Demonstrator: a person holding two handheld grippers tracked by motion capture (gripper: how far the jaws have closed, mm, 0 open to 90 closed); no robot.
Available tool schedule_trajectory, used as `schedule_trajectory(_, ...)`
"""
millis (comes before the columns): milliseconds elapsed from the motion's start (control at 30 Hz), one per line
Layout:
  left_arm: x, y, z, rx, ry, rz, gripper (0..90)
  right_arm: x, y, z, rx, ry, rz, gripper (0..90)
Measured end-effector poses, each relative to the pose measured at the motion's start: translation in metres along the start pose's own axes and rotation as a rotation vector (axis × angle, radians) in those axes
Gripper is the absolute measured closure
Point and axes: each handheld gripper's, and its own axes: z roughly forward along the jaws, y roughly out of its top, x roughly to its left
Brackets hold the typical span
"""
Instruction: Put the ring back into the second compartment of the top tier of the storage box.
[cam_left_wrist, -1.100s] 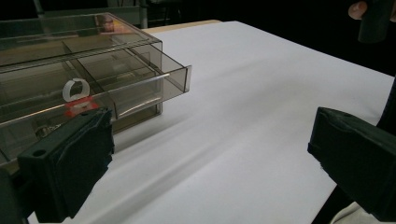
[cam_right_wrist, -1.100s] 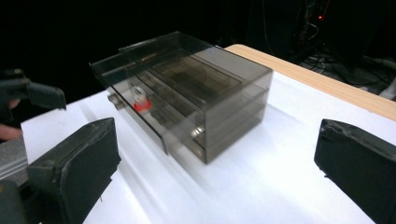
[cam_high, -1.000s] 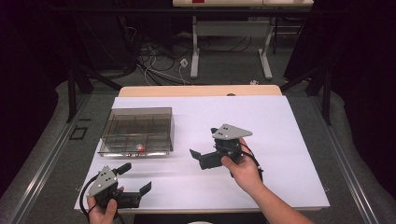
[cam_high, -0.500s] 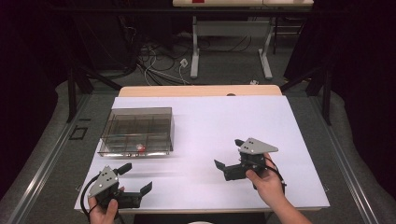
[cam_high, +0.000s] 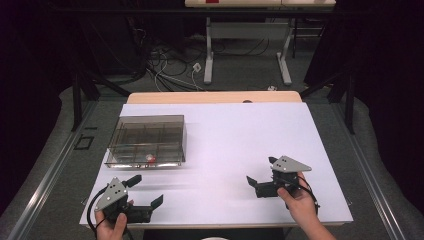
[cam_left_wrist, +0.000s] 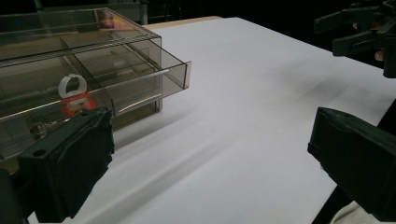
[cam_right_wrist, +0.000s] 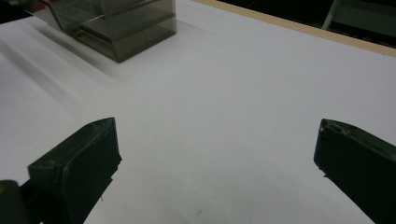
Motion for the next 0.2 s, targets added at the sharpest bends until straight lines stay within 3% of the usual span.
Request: schedule_trajectory(200, 0.000, 0.000, 0.001, 0.001, -0.005, -0.004, 0.1, -0.013, -0.011, -0.007, 0.008, -0.039, -0.001, 0.0)
